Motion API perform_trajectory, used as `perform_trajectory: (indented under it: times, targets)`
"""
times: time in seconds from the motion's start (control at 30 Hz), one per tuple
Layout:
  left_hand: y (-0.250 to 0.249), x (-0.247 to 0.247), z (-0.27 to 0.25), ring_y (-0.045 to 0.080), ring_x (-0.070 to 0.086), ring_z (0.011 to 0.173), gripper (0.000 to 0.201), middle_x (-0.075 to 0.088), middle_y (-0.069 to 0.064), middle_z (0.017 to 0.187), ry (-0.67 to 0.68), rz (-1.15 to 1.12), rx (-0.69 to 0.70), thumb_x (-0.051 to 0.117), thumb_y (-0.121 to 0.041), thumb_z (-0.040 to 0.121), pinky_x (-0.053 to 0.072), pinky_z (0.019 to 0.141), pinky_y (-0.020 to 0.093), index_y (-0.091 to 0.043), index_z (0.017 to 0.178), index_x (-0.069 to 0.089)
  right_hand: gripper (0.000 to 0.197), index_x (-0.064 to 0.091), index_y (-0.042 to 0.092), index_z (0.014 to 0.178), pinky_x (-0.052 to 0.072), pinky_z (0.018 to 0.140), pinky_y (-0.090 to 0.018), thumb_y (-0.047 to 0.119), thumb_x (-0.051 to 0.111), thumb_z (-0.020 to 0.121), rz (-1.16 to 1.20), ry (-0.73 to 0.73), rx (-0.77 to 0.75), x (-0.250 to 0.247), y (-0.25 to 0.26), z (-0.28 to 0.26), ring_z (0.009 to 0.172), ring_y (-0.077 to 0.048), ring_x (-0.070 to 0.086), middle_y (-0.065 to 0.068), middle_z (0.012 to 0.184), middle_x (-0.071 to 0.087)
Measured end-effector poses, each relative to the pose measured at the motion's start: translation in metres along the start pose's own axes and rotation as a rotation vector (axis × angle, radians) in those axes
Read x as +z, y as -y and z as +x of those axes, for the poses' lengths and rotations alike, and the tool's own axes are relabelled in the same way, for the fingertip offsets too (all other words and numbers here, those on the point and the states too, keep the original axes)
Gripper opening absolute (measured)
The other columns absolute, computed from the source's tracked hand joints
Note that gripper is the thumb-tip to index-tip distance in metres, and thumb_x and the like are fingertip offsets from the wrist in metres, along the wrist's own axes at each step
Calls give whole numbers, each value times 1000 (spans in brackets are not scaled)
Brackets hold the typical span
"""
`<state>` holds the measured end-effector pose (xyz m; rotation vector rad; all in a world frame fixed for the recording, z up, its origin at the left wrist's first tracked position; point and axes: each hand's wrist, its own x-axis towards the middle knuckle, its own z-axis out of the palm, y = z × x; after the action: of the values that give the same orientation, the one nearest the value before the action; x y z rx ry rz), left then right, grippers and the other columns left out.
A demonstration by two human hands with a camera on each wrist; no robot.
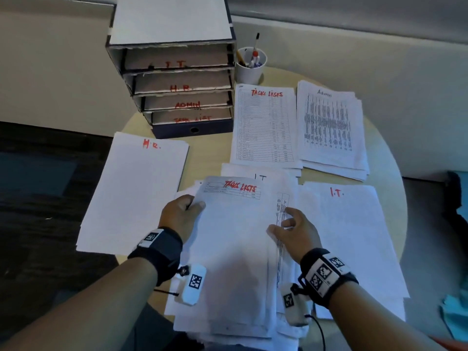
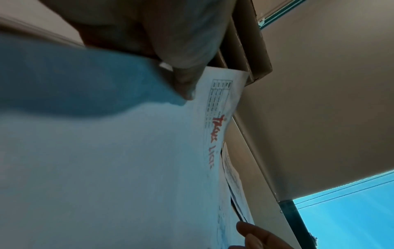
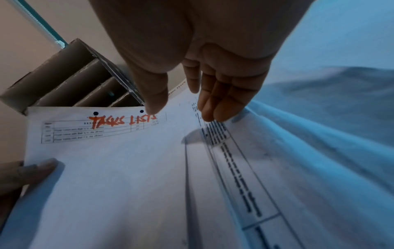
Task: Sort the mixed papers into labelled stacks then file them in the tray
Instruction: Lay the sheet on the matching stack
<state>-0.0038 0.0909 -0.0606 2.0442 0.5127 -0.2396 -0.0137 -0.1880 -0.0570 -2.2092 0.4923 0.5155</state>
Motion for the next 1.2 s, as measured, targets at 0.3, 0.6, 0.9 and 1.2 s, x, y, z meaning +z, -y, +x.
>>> perform_trajectory:
  times: [0.3, 0.6, 0.9, 1.2]
  targets:
    - [-5, -8, -9, 17, 44, 63, 33, 48, 5, 62, 61, -560, -97, 80, -20, 78, 37, 63, 27, -12, 62, 52, 66, 49, 24, 136, 55, 87, -36, 40, 79, 80, 203, -38, -6, 10, 14, -6, 97, -15, 64, 4, 108, 64]
    - [-1, -12, 0, 34, 68, 96, 38, 72, 15, 109, 206, -613, -197, 73, 4, 81, 56, 80, 37, 2, 116, 59, 28, 56, 11, 68, 50, 60, -34, 21, 77, 84, 321, -141, -2, 11, 12, 1, 61, -20, 52, -5, 65, 57]
    - [20, -10, 14, 36, 67, 101, 35, 70, 14, 106, 81, -353, -172, 74, 7, 78, 53, 94, 50, -14, 103, 62, 7, 68, 10, 89, 45, 64, -25, 10, 61, 91, 434, -522, -28, -56, -18, 1, 65, -21, 56, -6, 76, 64]
    - [11, -10, 11, 22, 67, 88, 23, 72, -2, 93, 20, -195, -84, 83, -15, 77, 56, 81, 33, -24, 90, 66, 25, 72, 26, 85, 60, 78, -47, 1, 66, 87, 283, -241, 12, -51, -48, -3, 80, -31, 69, -6, 87, 75]
